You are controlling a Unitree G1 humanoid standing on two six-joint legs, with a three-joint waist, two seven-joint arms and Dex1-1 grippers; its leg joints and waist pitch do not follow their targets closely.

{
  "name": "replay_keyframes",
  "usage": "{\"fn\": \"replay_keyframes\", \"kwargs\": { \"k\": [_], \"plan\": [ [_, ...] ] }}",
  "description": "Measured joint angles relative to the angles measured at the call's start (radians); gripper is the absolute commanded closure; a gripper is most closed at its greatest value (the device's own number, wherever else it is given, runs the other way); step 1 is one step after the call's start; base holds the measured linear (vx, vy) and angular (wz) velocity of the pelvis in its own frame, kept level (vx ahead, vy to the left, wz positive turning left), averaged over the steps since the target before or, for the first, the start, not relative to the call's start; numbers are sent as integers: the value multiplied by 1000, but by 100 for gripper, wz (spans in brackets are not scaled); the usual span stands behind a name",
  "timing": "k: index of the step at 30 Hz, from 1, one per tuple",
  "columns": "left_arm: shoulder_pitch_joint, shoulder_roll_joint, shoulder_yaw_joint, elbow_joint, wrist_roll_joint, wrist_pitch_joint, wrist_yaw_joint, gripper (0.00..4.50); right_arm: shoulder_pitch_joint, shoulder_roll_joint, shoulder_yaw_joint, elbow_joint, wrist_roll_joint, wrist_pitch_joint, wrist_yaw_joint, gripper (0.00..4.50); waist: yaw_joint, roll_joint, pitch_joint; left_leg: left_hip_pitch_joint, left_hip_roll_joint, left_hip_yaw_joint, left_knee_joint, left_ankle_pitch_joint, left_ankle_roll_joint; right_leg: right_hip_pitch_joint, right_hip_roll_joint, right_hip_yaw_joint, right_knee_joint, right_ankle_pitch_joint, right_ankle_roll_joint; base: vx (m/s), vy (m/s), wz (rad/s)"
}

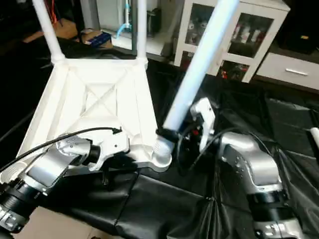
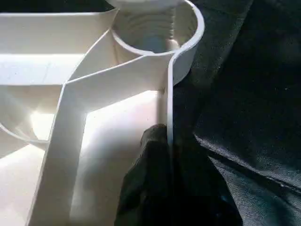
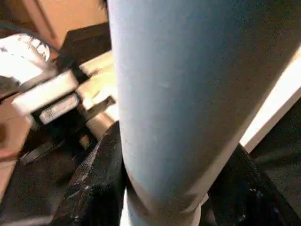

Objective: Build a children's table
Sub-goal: Insert table leg to table base

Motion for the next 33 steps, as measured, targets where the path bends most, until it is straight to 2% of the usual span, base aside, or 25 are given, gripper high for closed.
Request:
{"fn": "replay_keyframes", "kwargs": {
  "k": [3,8,17,20,24,33],
  "plan": [
    [8,7,1,-13,-3,0,-10,442,1,-5,28,1,1,14,25,266,-4,-2,2,0,0,0,0,0,0,-1,0,0,0,0,0,0,0,0],
    [15,13,-1,-38,-7,7,-32,442,-25,4,51,46,-16,4,34,266,-1,-5,4,0,0,0,-1,0,0,-1,0,0,-1,0,0,0,0,0],
    [26,19,1,-45,-8,6,-42,450,-51,12,68,80,-24,4,42,266,-4,-6,4,0,0,0,-1,0,0,-1,0,1,-1,0,0,0,0,0],
    [27,20,2,-47,-8,6,-42,450,-65,6,83,82,-47,2,59,266,-4,-6,4,0,0,0,-1,0,0,-1,0,1,-1,-1,1,0,0,0],
    [27,18,1,-47,-6,5,-43,450,-77,-12,116,80,-66,-30,77,266,-4,-6,4,0,0,0,-1,0,0,-1,0,1,-1,-1,1,0,0,0],
    [27,18,2,-47,-3,5,-45,450,-76,-22,149,60,-102,-77,87,266,-5,-6,5,0,0,0,-2,0,0,-1,0,1,-1,-1,1,0,0,0]
  ]
}}
